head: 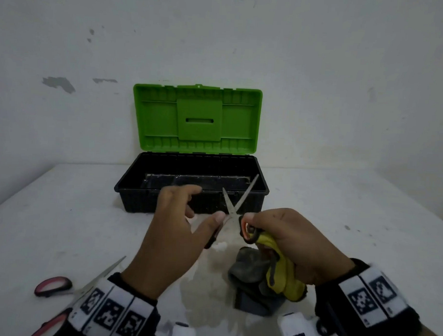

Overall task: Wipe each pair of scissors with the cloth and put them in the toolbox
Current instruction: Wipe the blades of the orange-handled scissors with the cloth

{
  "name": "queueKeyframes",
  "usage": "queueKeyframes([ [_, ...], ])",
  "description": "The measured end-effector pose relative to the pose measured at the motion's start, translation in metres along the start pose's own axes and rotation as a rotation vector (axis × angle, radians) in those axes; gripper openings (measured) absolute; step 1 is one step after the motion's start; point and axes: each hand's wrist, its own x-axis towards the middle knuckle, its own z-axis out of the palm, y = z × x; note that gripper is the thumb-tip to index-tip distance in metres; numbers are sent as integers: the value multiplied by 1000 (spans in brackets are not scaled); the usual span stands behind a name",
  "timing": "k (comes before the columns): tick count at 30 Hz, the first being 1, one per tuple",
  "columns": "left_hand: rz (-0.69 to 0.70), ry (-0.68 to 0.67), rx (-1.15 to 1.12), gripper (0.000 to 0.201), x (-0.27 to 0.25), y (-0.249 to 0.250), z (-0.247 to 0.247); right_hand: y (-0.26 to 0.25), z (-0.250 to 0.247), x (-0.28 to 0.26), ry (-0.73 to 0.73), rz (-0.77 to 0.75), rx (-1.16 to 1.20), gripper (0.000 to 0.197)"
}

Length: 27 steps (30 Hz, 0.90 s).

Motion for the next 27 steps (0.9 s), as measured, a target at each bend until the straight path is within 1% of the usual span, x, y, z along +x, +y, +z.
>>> queueKeyframes([
  [2,-242,-106,-90,78,0,3,-1,6,2,-2,-25,-106,-96,42],
  [3,-326,-173,-132,79,0,3,-1,10,3,-2,-30,-143,-124,41],
  [4,-380,-233,-176,77,-1,3,-1,14,4,-2,-29,-178,-156,40],
  [6,-421,-307,-248,71,-1,0,1,20,5,-2,-34,-238,-228,39],
  [9,-412,-345,-348,59,-3,3,2,27,7,-5,-76,-266,-234,36],
  [11,-380,-353,-375,47,-4,7,2,28,9,-7,-100,-280,-221,34],
  [13,-302,-310,-325,32,-5,9,1,29,8,-8,-120,-298,-228,32],
  [14,-263,-273,-298,29,-5,8,1,30,7,-9,-133,-307,-229,32],
  [17,-173,-174,-236,38,-6,5,-1,32,4,-10,-162,-336,-254,34],
  [20,-113,-115,-209,44,-6,6,-3,31,3,-12,-177,-343,-326,38],
  [21,-98,-98,-198,45,-5,7,-4,30,3,-12,-179,-338,-335,36],
  [23,-82,-62,-182,47,-6,8,-6,29,-2,-14,-156,-288,-297,30],
  [24,-79,-41,-174,47,-6,9,-8,29,-6,-14,-108,-253,-252,29],
  [25,-78,-22,-160,46,-6,8,-9,30,-10,-12,-37,-192,-170,29],
  [27,-79,-3,-134,44,-7,8,-10,30,-19,-10,91,19,86,34],
])
